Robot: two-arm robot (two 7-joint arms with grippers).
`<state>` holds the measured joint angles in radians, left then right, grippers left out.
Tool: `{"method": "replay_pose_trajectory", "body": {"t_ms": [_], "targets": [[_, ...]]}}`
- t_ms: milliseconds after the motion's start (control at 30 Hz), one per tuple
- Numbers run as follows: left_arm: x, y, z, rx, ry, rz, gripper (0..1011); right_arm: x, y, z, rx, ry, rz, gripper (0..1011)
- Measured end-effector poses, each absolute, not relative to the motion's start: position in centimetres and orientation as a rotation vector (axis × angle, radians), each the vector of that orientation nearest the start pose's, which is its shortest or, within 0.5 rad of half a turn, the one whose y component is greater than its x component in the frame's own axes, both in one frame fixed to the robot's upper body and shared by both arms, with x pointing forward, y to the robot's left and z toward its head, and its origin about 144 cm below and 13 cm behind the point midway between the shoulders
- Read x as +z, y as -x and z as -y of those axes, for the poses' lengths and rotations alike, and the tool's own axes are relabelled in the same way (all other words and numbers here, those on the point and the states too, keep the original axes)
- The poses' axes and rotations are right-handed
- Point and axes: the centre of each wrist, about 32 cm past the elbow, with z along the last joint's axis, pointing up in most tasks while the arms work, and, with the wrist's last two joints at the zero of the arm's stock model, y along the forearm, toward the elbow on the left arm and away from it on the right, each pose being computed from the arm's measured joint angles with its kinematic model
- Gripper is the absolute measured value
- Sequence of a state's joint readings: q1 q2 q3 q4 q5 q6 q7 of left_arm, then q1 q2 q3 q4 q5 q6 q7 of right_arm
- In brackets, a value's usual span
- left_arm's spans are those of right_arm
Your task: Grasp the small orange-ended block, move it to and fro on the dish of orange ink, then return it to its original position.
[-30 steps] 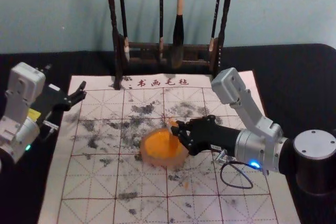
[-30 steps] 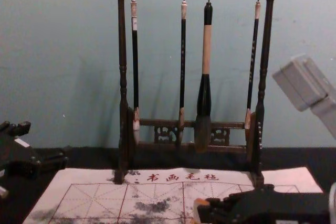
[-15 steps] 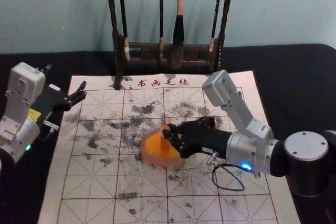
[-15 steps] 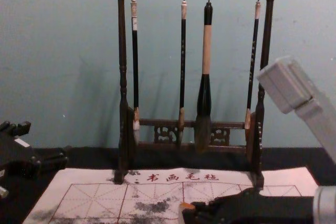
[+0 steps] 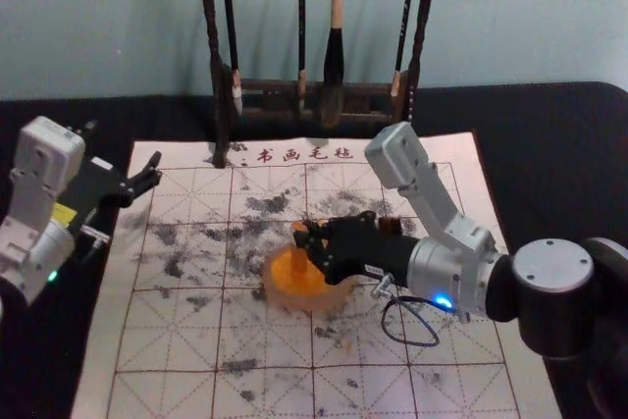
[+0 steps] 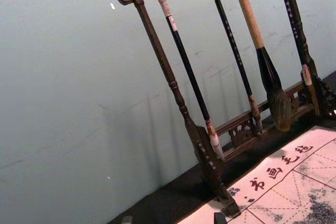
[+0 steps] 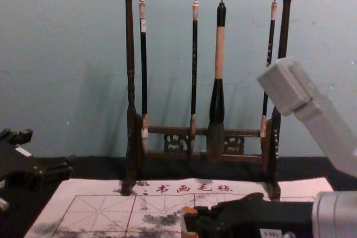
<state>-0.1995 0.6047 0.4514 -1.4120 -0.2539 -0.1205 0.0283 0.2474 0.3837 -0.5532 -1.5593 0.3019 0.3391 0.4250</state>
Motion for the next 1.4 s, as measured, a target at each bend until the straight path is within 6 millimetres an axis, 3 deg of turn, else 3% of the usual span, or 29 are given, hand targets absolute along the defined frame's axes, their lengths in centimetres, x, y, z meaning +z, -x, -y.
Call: {"method": "replay_pose_trajectory", "body": {"t_ms": [567,1400], "targets": [[114.0,-48.9,-31.0,1.248,-0.305,0.285,1002,117.4,-49.3,18.3,-0.704,0.341,-0.105,108],[114.0,-48.9,-31.0,1.248,-0.305,0.285,1002,117.3,-48.3,20.8,-0.697,0.365,-0.116,108]]}}
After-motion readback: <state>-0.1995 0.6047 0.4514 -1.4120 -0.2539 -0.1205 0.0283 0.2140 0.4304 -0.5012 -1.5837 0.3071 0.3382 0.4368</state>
